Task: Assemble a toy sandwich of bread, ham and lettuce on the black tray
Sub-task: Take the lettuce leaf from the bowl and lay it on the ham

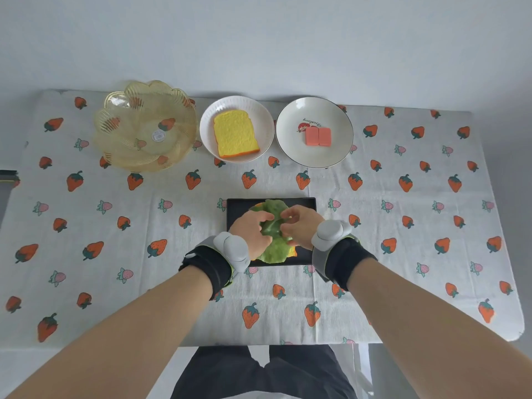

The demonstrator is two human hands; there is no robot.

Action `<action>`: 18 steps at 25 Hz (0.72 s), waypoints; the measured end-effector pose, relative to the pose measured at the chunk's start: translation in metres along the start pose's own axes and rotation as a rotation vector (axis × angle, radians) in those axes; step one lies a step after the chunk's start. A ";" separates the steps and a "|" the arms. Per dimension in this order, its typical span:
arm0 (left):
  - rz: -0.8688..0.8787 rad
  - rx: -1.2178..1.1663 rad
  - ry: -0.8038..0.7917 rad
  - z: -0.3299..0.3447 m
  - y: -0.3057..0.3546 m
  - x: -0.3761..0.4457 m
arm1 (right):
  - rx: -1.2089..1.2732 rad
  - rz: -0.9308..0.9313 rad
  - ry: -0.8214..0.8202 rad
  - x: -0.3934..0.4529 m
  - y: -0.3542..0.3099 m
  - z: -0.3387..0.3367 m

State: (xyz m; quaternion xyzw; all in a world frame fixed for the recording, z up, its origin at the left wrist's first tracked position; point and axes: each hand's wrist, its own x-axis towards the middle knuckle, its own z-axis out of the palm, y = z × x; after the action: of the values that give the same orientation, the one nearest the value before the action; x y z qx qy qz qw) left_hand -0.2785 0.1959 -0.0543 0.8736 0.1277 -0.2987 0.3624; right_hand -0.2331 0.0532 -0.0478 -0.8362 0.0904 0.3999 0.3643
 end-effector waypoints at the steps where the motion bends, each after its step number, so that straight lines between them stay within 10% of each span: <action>1: 0.005 -0.009 -0.008 0.000 -0.001 -0.002 | 0.014 -0.007 0.002 -0.002 0.000 0.000; 18: 0.036 -0.314 0.079 -0.096 -0.010 -0.041 | 0.098 -0.197 0.008 -0.056 -0.073 -0.002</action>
State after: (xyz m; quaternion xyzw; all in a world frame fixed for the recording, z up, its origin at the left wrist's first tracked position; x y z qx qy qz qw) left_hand -0.2743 0.2712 0.0189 0.8193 0.1713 -0.2341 0.4946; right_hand -0.2365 0.0970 0.0331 -0.8238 0.0285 0.3539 0.4420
